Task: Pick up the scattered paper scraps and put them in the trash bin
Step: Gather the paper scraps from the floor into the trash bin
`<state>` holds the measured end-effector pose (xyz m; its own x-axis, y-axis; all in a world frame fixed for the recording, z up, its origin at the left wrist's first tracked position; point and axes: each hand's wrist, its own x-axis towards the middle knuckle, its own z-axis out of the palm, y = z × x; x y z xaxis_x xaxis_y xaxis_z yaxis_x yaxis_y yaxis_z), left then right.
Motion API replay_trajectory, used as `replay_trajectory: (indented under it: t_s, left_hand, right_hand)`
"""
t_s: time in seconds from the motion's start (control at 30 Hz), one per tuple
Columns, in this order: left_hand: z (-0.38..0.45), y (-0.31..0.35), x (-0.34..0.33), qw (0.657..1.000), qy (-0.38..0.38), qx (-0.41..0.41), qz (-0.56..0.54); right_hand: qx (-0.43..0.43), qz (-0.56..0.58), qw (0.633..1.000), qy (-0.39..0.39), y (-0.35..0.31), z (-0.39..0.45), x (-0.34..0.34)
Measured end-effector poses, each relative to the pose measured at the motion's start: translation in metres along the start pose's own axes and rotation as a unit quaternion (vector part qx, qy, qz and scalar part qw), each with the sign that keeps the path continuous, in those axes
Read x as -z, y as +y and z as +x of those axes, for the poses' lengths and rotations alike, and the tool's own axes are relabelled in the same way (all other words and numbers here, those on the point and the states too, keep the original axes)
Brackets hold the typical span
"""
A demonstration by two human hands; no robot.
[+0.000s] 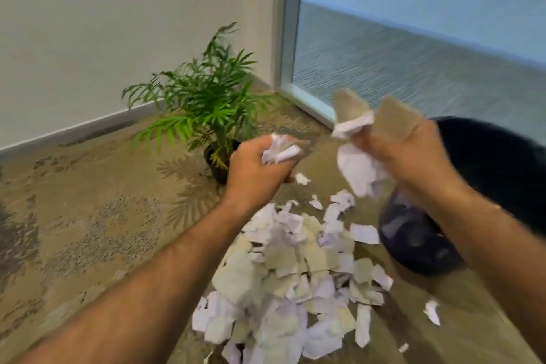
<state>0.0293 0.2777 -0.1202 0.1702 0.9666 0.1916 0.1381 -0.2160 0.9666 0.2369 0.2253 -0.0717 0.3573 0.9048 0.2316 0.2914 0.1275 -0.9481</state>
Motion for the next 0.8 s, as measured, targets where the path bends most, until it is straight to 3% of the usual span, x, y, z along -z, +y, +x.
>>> replay_trajectory:
  t_s: [0.13,0.23,0.3,0.4,0.53,0.6,0.67,0.73,0.8]
  left_hand:
    - [0.031,0.071,-0.088,0.995,-0.080,-0.033,-0.057]
    - [0.041,0.094,-0.154,0.991,-0.115,-0.058,-0.022]
    - [0.040,0.100,-0.192,0.986,-0.149,-0.068,0.018]
    - [0.032,0.106,-0.227,0.963,-0.249,-0.040,0.096]
    - [0.028,0.094,-0.235,0.921,-0.362,-0.002,0.144]
    - [0.032,0.086,-0.224,0.924,-0.369,0.004,0.102]
    - [0.039,0.081,-0.203,0.943,-0.330,0.003,0.044]
    - [0.050,0.074,-0.170,0.963,-0.268,-0.007,0.023]
    - [0.061,0.061,-0.126,0.974,-0.221,-0.010,0.051]
  right_hand:
    - [0.002,0.011,0.998,0.064,-0.019,0.024,0.089]
    - [-0.062,-0.117,0.982,0.136,-0.005,0.040,0.147]
    - [-0.128,-0.254,0.945,0.162,0.008,0.044,0.174]
    - [-0.208,-0.411,0.882,0.103,0.026,0.046,0.193]
    - [-0.360,-0.388,0.849,0.001,0.042,0.049,0.193]
    - [-0.343,-0.449,0.825,-0.015,0.044,0.056,0.190]
    - [-0.265,-0.523,0.810,0.002,0.040,0.065,0.179]
    - [-0.155,-0.552,0.819,0.021,0.033,0.072,0.157]
    - [-0.054,-0.518,0.854,0.023,0.028,0.072,0.121]
